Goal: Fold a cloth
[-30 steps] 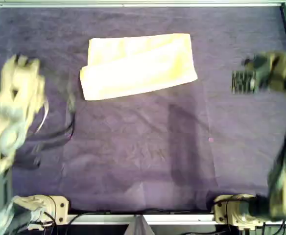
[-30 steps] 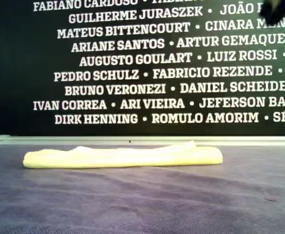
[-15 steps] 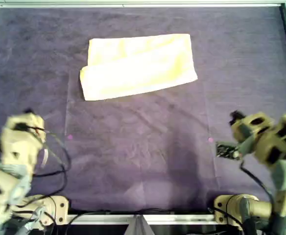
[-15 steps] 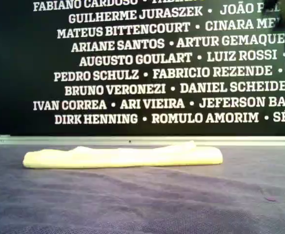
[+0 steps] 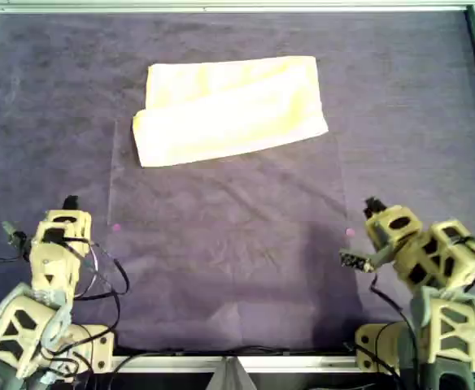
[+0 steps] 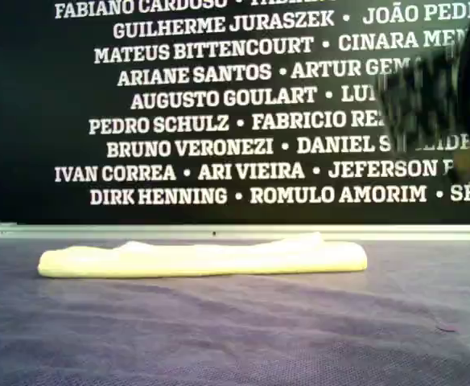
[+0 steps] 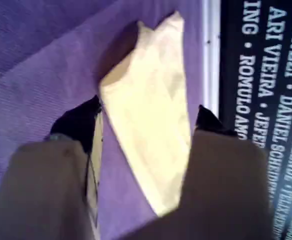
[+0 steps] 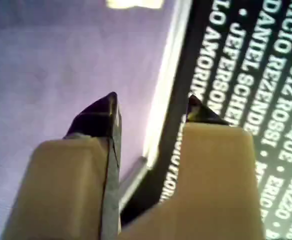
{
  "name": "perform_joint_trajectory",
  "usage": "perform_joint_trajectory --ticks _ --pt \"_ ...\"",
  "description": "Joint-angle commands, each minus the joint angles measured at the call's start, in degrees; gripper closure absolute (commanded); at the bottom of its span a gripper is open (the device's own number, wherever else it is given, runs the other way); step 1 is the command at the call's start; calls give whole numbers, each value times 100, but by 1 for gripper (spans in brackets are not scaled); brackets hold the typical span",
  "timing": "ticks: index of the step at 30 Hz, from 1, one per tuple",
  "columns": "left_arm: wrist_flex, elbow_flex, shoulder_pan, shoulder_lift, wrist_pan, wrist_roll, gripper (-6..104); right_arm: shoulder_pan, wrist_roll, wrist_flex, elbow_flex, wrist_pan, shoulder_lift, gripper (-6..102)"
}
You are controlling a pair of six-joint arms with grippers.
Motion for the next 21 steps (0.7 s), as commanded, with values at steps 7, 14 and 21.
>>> perform_joint_trajectory --ticks 7,14,21 --pt "-211 -26 -132 105 -44 0 31 70 53 -343 44 -79 352 42" --pt "-563 -141 -132 -18 -26 26 31 70 114 -255 -668 9 -53 42" --pt "-1107 -1582 -132 -2830 -26 -62 31 88 738 -352 -2681 -79 -3375 42"
